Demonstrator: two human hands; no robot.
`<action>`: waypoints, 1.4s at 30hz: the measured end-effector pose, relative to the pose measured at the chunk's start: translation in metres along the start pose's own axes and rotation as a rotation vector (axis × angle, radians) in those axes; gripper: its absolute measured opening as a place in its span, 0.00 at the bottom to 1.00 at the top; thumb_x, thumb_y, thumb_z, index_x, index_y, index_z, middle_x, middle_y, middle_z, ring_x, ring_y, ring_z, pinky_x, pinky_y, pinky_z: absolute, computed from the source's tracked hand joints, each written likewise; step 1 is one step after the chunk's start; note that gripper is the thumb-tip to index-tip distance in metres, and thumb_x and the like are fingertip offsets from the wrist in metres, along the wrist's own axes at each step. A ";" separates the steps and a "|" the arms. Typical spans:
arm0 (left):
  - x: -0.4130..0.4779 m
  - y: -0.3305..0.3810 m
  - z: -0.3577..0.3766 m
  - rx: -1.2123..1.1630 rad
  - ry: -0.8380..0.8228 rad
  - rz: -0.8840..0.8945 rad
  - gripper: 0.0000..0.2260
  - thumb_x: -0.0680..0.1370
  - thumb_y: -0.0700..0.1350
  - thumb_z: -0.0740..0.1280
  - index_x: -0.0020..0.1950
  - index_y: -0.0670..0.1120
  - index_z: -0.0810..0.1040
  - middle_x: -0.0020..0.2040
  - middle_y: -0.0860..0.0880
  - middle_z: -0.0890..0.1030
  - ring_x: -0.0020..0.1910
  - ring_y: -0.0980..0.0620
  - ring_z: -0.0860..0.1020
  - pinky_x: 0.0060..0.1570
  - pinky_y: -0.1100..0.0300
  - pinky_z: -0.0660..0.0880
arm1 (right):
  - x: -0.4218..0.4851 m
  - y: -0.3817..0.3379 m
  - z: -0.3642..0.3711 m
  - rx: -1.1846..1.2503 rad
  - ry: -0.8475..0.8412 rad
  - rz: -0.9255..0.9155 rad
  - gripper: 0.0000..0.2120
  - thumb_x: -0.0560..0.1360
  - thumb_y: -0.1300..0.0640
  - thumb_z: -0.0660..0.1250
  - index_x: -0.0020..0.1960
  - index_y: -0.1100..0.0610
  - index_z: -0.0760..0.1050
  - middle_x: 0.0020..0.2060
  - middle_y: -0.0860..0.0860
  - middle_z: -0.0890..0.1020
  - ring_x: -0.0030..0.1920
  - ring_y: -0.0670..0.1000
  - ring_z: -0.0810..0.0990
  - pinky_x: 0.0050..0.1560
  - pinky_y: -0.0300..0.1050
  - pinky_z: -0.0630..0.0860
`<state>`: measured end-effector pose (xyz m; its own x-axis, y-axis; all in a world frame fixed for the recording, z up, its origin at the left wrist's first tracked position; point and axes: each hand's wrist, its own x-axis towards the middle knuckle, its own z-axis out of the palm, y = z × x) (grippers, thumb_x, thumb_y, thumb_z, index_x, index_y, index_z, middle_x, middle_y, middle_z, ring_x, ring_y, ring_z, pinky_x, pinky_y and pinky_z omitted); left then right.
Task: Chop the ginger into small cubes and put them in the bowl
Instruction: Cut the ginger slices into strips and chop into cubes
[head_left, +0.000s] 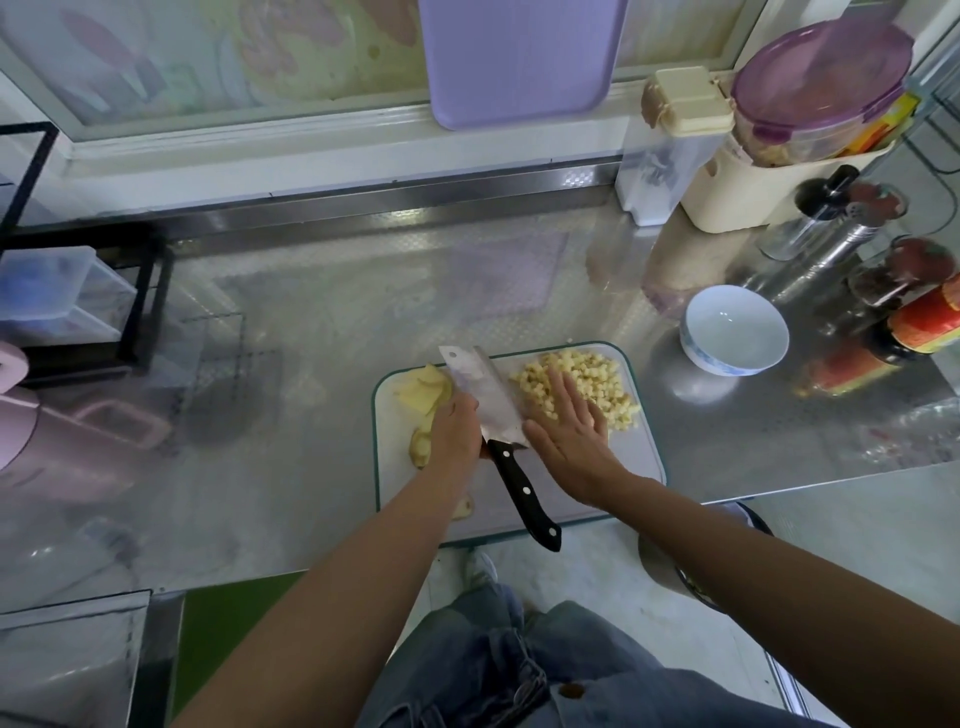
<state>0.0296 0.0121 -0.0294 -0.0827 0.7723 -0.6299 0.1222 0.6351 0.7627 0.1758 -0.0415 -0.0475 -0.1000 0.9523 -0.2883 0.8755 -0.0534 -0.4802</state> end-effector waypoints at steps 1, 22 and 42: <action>-0.001 0.000 -0.001 0.007 0.013 0.000 0.07 0.77 0.40 0.55 0.41 0.45 0.68 0.37 0.44 0.67 0.37 0.49 0.66 0.35 0.58 0.65 | -0.001 0.002 -0.001 0.027 0.020 0.035 0.25 0.82 0.42 0.44 0.78 0.43 0.50 0.77 0.48 0.34 0.75 0.47 0.30 0.75 0.55 0.36; -0.015 -0.002 -0.002 -0.028 -0.005 0.038 0.07 0.79 0.40 0.54 0.43 0.45 0.69 0.38 0.44 0.69 0.38 0.49 0.68 0.36 0.57 0.66 | -0.014 -0.009 -0.002 0.069 -0.030 -0.195 0.24 0.80 0.38 0.40 0.76 0.35 0.46 0.76 0.41 0.33 0.73 0.42 0.28 0.71 0.52 0.34; -0.018 -0.004 -0.024 0.077 -0.019 0.266 0.13 0.83 0.46 0.55 0.57 0.43 0.77 0.42 0.43 0.82 0.34 0.45 0.80 0.37 0.53 0.77 | 0.006 -0.055 -0.003 0.531 0.095 0.239 0.08 0.79 0.51 0.61 0.55 0.54 0.73 0.34 0.49 0.76 0.30 0.47 0.72 0.29 0.41 0.70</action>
<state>0.0065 -0.0040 -0.0181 -0.0191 0.9108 -0.4124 0.2119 0.4067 0.8886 0.1289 -0.0322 -0.0203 0.1349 0.9169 -0.3757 0.5097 -0.3894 -0.7672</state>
